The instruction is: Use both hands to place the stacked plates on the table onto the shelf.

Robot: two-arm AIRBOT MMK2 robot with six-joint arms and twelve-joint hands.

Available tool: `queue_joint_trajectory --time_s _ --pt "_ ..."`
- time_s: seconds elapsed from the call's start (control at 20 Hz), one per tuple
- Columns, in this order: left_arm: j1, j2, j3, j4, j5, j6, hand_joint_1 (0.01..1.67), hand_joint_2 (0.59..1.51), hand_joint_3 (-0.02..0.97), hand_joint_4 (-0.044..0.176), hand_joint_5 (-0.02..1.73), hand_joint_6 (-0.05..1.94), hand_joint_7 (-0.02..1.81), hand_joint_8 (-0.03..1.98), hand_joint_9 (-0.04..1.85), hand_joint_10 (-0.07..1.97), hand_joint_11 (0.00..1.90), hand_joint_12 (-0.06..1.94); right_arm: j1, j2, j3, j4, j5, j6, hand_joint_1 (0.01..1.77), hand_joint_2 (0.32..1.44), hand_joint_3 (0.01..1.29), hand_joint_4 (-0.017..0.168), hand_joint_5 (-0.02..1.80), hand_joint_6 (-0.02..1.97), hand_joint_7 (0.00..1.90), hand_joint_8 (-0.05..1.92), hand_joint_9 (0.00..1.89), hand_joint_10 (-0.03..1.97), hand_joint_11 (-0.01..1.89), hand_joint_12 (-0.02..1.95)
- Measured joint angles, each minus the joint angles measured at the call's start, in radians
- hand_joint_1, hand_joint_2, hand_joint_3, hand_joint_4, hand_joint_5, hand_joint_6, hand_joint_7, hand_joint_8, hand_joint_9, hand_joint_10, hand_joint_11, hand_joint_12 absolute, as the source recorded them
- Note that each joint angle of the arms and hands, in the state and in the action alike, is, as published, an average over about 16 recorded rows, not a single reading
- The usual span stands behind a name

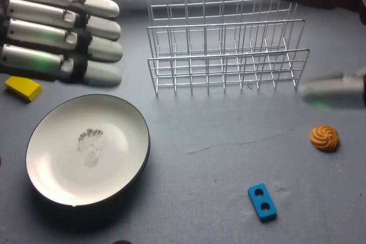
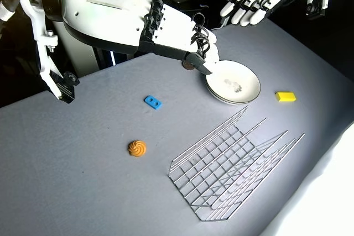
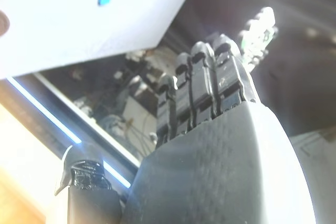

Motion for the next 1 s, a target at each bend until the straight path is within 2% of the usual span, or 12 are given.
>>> queue_joint_trajectory --time_s 0.3,0.6,0.8,1.0 --pt "0.010 -0.002 0.011 0.009 -0.010 -0.003 0.03 1.088 0.092 -0.001 0.02 -0.01 0.02 0.01 0.02 -0.01 0.02 0.00 0.000 0.000 -0.003 0.000 0.004 0.002 0.21 1.13 0.04 0.005 0.03 0.02 0.03 0.03 0.03 0.02 0.02 0.03" --pt "0.054 -0.011 0.044 0.021 -0.025 0.018 0.02 1.102 0.067 0.001 0.02 -0.01 0.02 0.01 0.02 -0.01 0.02 0.00 -0.001 0.000 -0.005 0.023 0.008 -0.002 0.49 1.12 0.01 0.006 0.02 0.02 0.02 0.03 0.02 0.02 0.02 0.01" --pt "0.137 -0.025 0.083 0.014 -0.040 0.060 0.02 1.105 0.067 -0.001 0.02 -0.01 0.02 0.01 0.02 -0.01 0.02 0.00 -0.016 0.000 -0.008 0.082 0.031 -0.028 0.77 1.11 0.01 0.006 0.02 0.02 0.02 0.02 0.02 0.02 0.02 0.00" --pt "0.267 -0.055 0.139 -0.030 -0.051 0.124 0.02 1.109 0.063 -0.001 0.02 -0.01 0.02 0.01 0.02 -0.01 0.02 0.00 -0.053 0.000 -0.011 0.140 0.090 -0.087 1.04 1.09 0.01 0.005 0.03 0.02 0.02 0.02 0.02 0.02 0.02 0.05"
